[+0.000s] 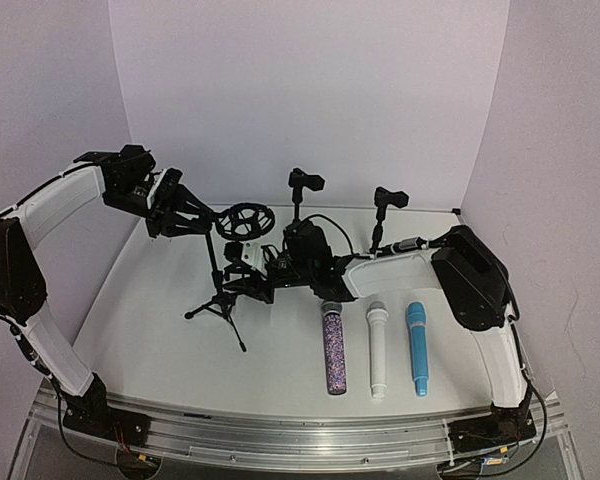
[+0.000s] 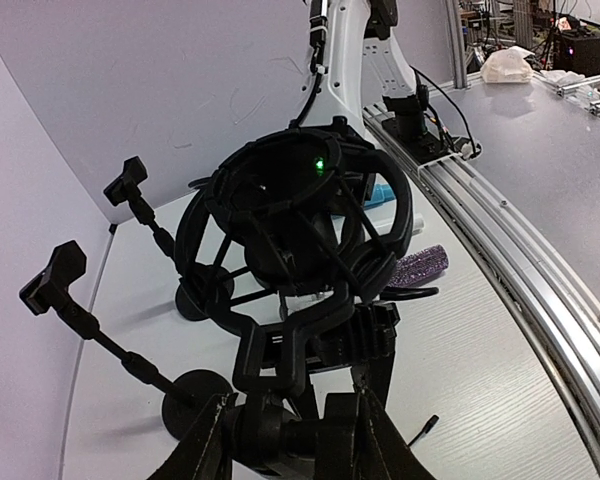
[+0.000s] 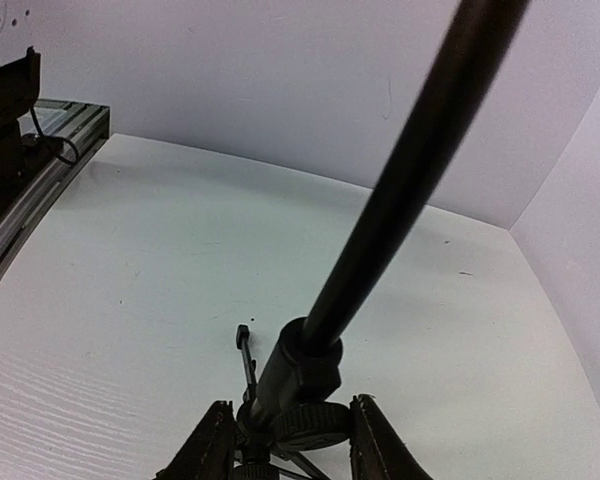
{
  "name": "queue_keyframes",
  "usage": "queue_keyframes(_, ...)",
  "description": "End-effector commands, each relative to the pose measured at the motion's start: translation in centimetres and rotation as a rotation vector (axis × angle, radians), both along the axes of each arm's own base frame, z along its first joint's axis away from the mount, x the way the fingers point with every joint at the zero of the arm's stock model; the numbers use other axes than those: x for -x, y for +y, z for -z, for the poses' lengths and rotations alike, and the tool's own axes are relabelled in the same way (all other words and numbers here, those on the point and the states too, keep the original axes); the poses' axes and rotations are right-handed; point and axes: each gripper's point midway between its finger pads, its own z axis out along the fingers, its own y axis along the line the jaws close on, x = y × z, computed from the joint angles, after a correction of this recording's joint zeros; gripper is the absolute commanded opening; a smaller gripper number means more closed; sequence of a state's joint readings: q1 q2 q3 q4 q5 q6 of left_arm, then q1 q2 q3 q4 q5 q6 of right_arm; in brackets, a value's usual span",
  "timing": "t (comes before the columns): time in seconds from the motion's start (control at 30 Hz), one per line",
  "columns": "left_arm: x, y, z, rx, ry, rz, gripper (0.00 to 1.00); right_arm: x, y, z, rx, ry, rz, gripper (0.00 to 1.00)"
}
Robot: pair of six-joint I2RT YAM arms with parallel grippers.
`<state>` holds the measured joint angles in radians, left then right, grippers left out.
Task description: Attach the microphones to the stand
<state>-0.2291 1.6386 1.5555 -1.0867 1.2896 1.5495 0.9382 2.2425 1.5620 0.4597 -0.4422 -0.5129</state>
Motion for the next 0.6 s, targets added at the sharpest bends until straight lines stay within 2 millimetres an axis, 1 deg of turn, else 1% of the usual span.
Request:
queue_keyframes(0.0, -0.2, 0.1, -1.1, 0.022, -0.042, 0.007, 0.00, 0.3, 0.6, -2.0, -0.072, -0.030, -0.017, 0.33)
queue_keyframes(0.17, -0.2, 0.1, -1.0, 0.020, -0.041, 0.006, 0.00, 0.2, 0.1, -2.3, -0.067, -0.043, 0.005, 0.26)
queue_keyframes(0.4, -0.3, 0.0, -1.2, 0.025, -0.042, 0.008, 0.00, -0.2, 0.7, -1.3, -0.056, -0.038, 0.023, 0.24)
queue_keyframes(0.5, -0.2, 0.1, -1.3, 0.025, -0.043, 0.008, 0.00, -0.2, 0.8, -1.0, -0.053, -0.034, 0.025, 0.19)
queue_keyframes(0.57, -0.2, 0.1, -1.3, 0.025, -0.043, 0.008, 0.00, -0.2, 0.8, -0.7, -0.046, -0.029, 0.027, 0.13)
